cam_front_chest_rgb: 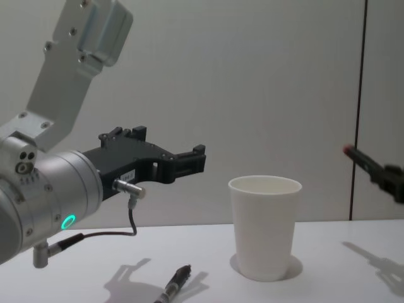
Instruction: Place the pen into the pen holder.
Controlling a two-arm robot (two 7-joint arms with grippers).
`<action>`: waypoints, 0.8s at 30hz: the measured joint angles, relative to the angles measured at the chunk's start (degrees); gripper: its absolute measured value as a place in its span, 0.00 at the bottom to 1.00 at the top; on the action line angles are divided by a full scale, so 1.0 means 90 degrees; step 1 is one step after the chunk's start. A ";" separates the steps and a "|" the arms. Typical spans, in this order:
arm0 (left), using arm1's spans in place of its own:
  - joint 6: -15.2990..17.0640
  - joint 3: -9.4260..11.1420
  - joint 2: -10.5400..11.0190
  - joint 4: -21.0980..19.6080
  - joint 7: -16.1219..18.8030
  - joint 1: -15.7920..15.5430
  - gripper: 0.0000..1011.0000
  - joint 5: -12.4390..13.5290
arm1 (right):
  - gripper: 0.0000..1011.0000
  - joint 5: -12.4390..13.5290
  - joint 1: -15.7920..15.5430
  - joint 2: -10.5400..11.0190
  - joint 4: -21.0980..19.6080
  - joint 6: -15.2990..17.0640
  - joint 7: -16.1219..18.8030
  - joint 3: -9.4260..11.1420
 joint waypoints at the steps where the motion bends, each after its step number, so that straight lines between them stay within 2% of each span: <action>1: 0.0000 0.0000 0.0000 0.0000 0.0000 0.0000 0.99 0.0000 | 0.17 0.0000 0.0000 0.0000 0.0000 0.0000 0.0000 0.0000; 7: 0.0000 0.0000 0.0000 0.0000 0.0000 0.0000 0.99 0.0000 | 0.17 0.0146 0.0510 -0.0271 0.0426 -0.0545 0.0419 -0.0086; 13: 0.0000 0.0000 0.0000 0.0000 0.0000 0.0000 0.99 0.0000 | 0.17 0.0315 0.0958 -0.0515 0.0817 -0.0940 0.0879 -0.0172; 24: 0.0000 0.0000 0.0000 0.0000 0.0000 0.0000 0.99 0.0000 | 0.17 0.0520 0.1595 -0.0872 0.1446 -0.1385 0.1573 -0.0342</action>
